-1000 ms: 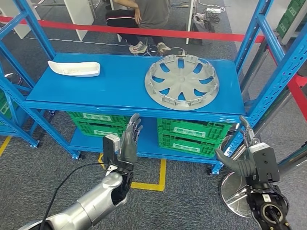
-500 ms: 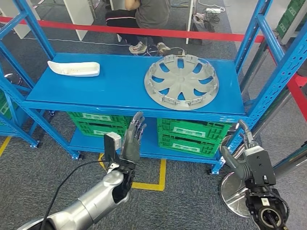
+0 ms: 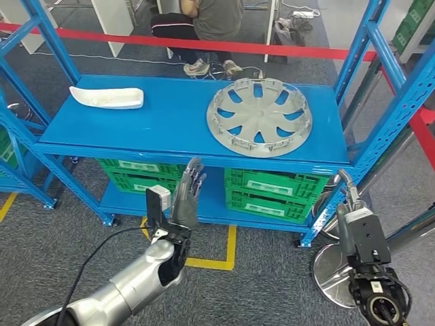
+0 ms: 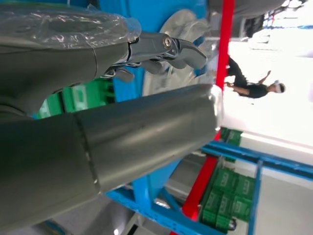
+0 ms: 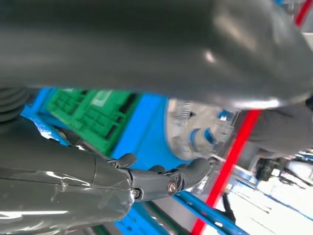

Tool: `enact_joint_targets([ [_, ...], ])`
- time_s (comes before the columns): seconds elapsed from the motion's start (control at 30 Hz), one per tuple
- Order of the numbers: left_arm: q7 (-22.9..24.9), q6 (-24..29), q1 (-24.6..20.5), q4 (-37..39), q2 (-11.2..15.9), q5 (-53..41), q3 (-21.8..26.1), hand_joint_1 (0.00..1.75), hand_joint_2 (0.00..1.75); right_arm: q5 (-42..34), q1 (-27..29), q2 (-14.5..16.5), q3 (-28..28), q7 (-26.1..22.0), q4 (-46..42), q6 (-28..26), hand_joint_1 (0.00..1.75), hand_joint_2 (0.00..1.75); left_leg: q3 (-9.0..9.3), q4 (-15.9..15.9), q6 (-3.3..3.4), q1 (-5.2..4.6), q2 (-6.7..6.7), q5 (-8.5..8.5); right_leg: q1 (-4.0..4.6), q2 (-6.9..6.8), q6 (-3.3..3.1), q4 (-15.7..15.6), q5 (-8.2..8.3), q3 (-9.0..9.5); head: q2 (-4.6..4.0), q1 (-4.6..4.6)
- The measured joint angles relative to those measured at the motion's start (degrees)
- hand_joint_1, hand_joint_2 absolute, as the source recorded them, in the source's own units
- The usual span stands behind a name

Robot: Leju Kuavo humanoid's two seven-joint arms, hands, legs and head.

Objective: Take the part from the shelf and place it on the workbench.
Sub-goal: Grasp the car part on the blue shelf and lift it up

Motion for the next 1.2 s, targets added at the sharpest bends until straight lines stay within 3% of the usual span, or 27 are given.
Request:
enact_joint_targets([
  [0.1, -0.1, 0.2, -0.2, 0.0, -0.1, 0.3, -0.2, 0.00, 0.00, 0.2, 0.3, -0.1, 0.1, 0.1, -0.1, 0.1, 0.00, 0.00, 0.42, -0.7, 0.08, 0.26, -0.59, 0.38, -0.42, 0.44, 0.75, 11.1, -4.38, -5.55, 0.00, 0.55],
  [0.13, -0.1, 0.3, -0.2, 0.1, -0.1, 0.4, -0.3, 0.00, 0.00, 0.2, 0.5, -0.2, 0.2, 0.1, 0.0, 0.3, 0.00, 0.00, 0.43, -0.7, -0.04, 0.33, -1.00, 0.30, -0.72, 0.45, 1.12, 13.8, -4.76, -7.08, 0.00, 0.60],
  [0.17, -0.1, 0.5, -0.2, 0.1, -0.1, 0.5, -0.4, 0.00, 0.00, 0.3, 0.6, -0.2, 0.2, 0.1, 0.0, 0.4, 0.00, 0.00, 0.44, -0.5, -0.26, 0.48, -1.50, 0.16, -1.09, 0.45, 1.50, 14.3, -3.97, -7.63, 0.00, 0.60],
  [0.23, -0.3, 0.7, -0.1, 0.1, 0.0, 0.7, -0.7, 0.00, 0.00, 0.3, 0.7, -0.2, 0.2, -0.1, 0.0, 0.6, 0.00, 0.00, 0.41, 0.5, -1.18, 1.00, -2.62, -0.51, -2.03, 0.75, 2.49, 8.5, 0.16, -5.57, 0.00, 0.65],
  [0.27, -0.4, 0.9, -0.2, 0.1, 0.0, 0.9, -0.8, 0.00, 0.00, 0.3, 0.7, -0.2, 0.2, -0.2, 0.0, 0.8, 0.00, 0.00, 0.07, 1.2, -1.82, 1.11, -3.20, -0.95, -2.42, 1.73, 3.11, 5.1, 1.55, -4.06, 0.00, 0.82],
  [0.3, -0.5, 1.0, -0.3, 0.1, 0.0, 1.0, -0.8, 0.00, 0.00, 0.3, 0.7, -0.2, 0.3, -0.3, 0.0, 0.9, 0.00, 0.00, -0.56, 2.2, -2.43, 1.18, -3.73, -1.33, -2.80, 2.75, 3.29, 2.4, 2.16, -2.87, 0.00, 1.10],
  [0.37, -0.6, 1.2, -0.4, 0.1, 0.1, 1.1, -0.9, 0.00, 0.00, 0.2, 0.9, -0.2, 0.3, -0.4, 0.0, 1.2, 0.00, 0.00, -2.17, 3.5, -3.43, 1.16, -4.66, -1.37, -2.83, 4.13, 2.60, 1.5, 1.43, -2.58, 0.00, 0.96],
  [0.47, -0.7, 1.6, 0.0, 0.1, 0.4, 1.4, -1.0, 0.00, 0.00, 0.1, 0.8, -0.2, 0.3, -0.7, -0.1, 1.5, 0.00, 0.00, -3.44, 4.6, -4.22, 1.73, -4.68, -1.57, -2.21, 3.04, 0.47, 1.9, 1.27, -2.97, 0.00, -0.07],
  [0.53, -0.7, 1.9, 0.0, 0.1, 0.5, 1.5, -1.0, 0.00, 0.00, -0.1, 0.5, -0.2, 0.3, -0.9, -0.1, 1.6, 0.00, 0.00, -6.03, 9.8, -4.09, 1.77, -3.52, -3.94, -1.74, 2.15, -0.45, 1.8, 1.22, -2.67, 0.00, -0.78],
  [0.6, -0.7, 2.2, 0.1, 0.1, 0.6, 1.6, -1.0, 0.00, 0.00, -0.3, 0.3, -0.2, 0.3, -1.1, 0.0, 1.7, 0.00, 0.00, -10.87, 18.4, -3.56, 1.39, -2.94, -7.10, -1.04, 1.13, -1.00, 1.7, 1.11, -2.59, 0.00, -1.46],
  [0.63, -0.7, 2.3, 0.2, 0.1, 0.7, 1.7, -1.0, 0.00, 0.00, -0.4, 0.3, -0.2, 0.3, -1.1, 0.0, 1.7, 0.00, 0.00, -12.86, 21.6, -3.18, 1.08, -2.92, -7.82, -0.66, 0.58, -1.22, 1.7, 1.03, -2.57, 0.00, -1.66],
  [0.67, -0.7, 2.4, 0.3, 0.1, 0.7, 1.7, -1.0, 0.00, 0.00, -0.5, 0.3, -0.2, 0.4, -1.2, 0.0, 1.8, 0.00, 0.00, -13.84, 22.7, -2.70, 0.70, -2.91, -7.48, -0.32, 0.03, -1.43, 1.7, 0.96, -2.52, 0.00, -1.80],
  [0.7, -0.7, 2.4, 0.4, 0.1, 0.8, 1.7, -1.0, 0.00, 0.00, -0.6, 0.3, -0.2, 0.4, -1.3, 0.0, 1.8, 0.00, 0.00, -13.53, 21.4, -2.14, 0.24, -2.88, -6.10, -0.04, -0.44, -1.58, 1.7, 0.90, -2.41, 0.00, -1.90],
  [0.8, -0.7, 2.6, 0.2, 0.0, 1.0, 1.7, -1.0, 0.00, 0.00, -0.6, 0.2, -0.2, 0.4, -1.4, 0.0, 1.8, 0.00, 0.00, -8.05, 9.7, -0.31, -1.44, -1.96, -0.69, 0.34, -1.40, -1.70, 1.7, 0.73, -2.05, 0.00, -1.91],
  [0.87, -0.7, 2.6, 0.1, 0.0, 1.0, 1.7, -1.1, 0.00, 0.00, -0.6, 0.1, -0.2, 0.4, -1.4, 0.0, 1.8, 0.00, 0.00, -6.21, 5.7, 0.34, -2.20, -1.34, 0.17, 0.39, -1.85, -1.49, 1.5, 0.71, -2.04, 0.00, -1.81],
  [0.9, -0.8, 2.6, 0.1, 0.0, 1.0, 1.7, -1.1, 0.00, 0.00, -0.6, 0.1, -0.2, 0.4, -1.5, 0.0, 1.8, 0.00, 0.00, -6.10, 5.4, 0.31, -2.25, -1.37, 0.30, 0.51, -1.96, -1.44, 1.5, 0.62, -2.11, 0.00, -1.76],
  [1.03, -0.8, 2.8, 0.2, 0.0, 1.2, 1.8, -1.1, 0.00, 0.00, -0.7, 0.0, -0.2, 0.4, -1.5, 0.0, 1.8, 0.00, 0.00, -5.99, 5.0, -0.48, -2.10, -1.67, 0.65, 0.71, -2.01, -2.96, 1.2, 0.75, -1.95, 0.00, -1.00],
  [1.2, -0.8, 2.4, 0.3, 0.0, 1.2, 1.8, -1.3, 0.00, 0.00, -0.8, 0.0, -0.2, 0.5, -1.5, 0.0, 1.5, 0.00, 0.00, -5.99, 5.0, -0.08, -2.11, -1.67, 0.63, 0.72, -1.98, -2.30, 0.5, 1.11, -1.61, 0.00, -0.41],
])
